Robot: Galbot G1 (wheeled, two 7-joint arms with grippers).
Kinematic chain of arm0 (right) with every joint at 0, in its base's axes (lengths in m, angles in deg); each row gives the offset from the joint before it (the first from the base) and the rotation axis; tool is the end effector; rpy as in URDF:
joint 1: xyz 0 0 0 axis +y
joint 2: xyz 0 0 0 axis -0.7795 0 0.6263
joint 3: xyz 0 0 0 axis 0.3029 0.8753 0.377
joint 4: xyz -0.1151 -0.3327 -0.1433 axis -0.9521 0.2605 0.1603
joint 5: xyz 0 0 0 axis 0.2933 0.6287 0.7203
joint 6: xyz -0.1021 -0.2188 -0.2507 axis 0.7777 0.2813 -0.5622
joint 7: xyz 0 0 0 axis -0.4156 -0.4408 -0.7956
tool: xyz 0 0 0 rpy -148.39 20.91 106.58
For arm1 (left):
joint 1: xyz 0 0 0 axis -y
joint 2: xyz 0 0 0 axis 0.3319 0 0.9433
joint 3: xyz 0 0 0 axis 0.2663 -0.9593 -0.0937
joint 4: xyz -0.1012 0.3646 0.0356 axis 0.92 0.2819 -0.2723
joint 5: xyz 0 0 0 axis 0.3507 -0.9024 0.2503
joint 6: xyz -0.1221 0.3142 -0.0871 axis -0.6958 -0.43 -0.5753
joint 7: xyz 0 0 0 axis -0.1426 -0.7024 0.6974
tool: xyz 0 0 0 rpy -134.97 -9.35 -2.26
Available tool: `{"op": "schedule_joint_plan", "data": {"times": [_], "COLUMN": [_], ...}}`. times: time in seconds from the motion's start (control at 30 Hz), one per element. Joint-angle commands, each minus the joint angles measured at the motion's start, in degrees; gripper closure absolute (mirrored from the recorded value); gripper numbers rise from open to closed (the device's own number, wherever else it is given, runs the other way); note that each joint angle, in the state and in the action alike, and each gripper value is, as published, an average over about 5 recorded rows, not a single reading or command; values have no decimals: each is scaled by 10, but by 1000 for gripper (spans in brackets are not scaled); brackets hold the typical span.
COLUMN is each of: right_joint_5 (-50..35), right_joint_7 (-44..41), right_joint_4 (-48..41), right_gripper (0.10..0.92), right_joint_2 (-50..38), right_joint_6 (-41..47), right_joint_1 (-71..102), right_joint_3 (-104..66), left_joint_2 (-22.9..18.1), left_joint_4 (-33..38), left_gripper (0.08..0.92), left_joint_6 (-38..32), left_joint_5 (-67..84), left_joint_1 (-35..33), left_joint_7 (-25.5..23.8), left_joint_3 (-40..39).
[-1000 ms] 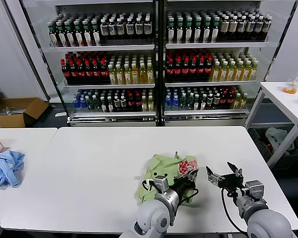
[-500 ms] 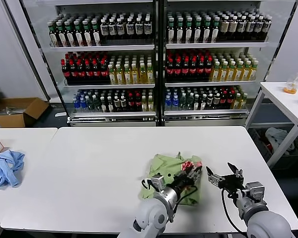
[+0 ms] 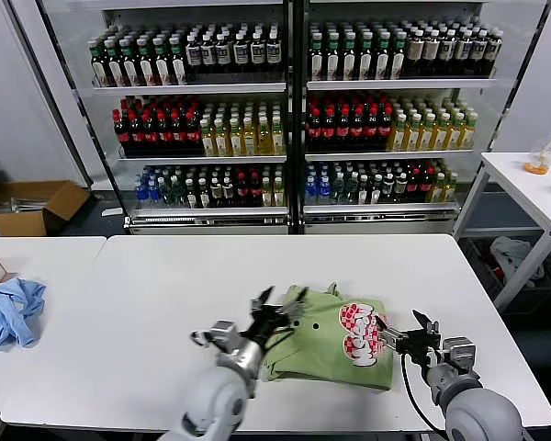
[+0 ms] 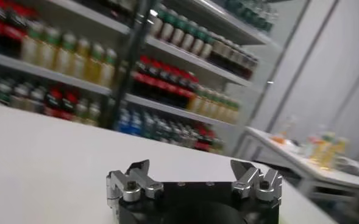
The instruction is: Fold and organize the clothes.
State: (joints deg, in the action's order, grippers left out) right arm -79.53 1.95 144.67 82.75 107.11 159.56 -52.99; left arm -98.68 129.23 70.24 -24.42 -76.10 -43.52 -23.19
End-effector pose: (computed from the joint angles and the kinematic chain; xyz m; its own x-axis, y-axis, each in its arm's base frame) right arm 0.2282 -0.1021 -0.2642 -0.8867 -0.0964 0.4521 -0.1162 0.9931 -0.0161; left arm 0.2809 -0.0779 -0.3105 -0.8937 0.4061 0.1908 0.3192 0.8742 -0.3658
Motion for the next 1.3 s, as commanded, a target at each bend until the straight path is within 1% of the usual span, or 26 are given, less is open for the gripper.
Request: {"op": "schedule_joint_plan", "data": {"times": [0.03,0.17,0.27,0.5,0.73,0.97,1.07,1.17,1.3], "right_joint_5": [-27,-38,-44,-53,-48,-11,16,45,67], "right_joint_7": [34,40,41,34,19,-1,-6,-4,-8], "right_joint_4": [-63,-78,-93,-127,-161,-215,-237,-250,-243], "right_gripper": [203,205,256,449,665,863,907,909,909], "right_joint_2": [17,27,34,36,24,12,11,11,8], "right_joint_6": [24,24,24,22,22,13,9,9,13], "right_joint_1": [-39,-60,-77,-115,-164,-226,-245,-253,-243], "right_joint_3": [37,58,70,99,112,125,128,128,122], "left_joint_2": [80,80,78,74,72,71,71,71,71], "left_joint_4": [95,102,107,110,114,116,116,117,118], "left_gripper": [181,177,177,177,177,177,177,177,177], "left_joint_6": [-11,-13,-14,-15,-15,-14,-14,-15,-17], "left_joint_5": [-22,-21,-23,-26,-26,-26,-27,-29,-36], "left_joint_1": [-104,-125,-135,-148,-154,-162,-164,-166,-170], "left_joint_7": [11,14,15,15,15,14,14,14,15], "left_joint_3": [140,155,158,158,160,165,167,170,172]}}
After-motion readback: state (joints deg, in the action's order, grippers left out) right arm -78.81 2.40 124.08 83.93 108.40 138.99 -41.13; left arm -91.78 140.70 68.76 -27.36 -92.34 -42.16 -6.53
